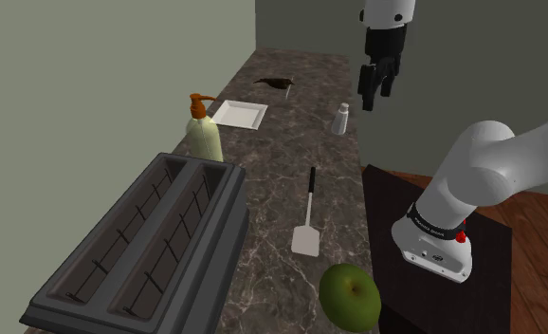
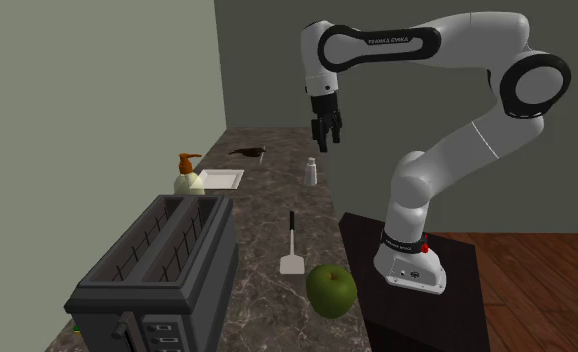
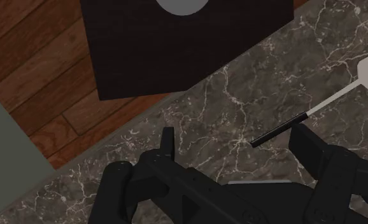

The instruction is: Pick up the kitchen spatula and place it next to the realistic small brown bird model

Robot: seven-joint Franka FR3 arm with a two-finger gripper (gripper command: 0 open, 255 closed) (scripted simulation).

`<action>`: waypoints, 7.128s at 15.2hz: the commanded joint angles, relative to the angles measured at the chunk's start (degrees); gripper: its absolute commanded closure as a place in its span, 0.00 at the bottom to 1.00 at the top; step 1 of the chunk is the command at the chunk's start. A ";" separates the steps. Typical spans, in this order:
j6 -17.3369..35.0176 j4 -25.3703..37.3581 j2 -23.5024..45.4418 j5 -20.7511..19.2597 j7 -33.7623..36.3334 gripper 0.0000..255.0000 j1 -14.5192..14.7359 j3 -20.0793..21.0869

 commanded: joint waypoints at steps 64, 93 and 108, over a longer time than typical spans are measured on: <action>27.85 -10.05 -1.51 28.32 68.53 1.00 -11.07 42.39; 34.34 -3.41 15.25 7.98 41.58 1.00 -31.01 20.31; 37.13 17.52 39.98 -2.88 31.77 1.00 -41.47 13.45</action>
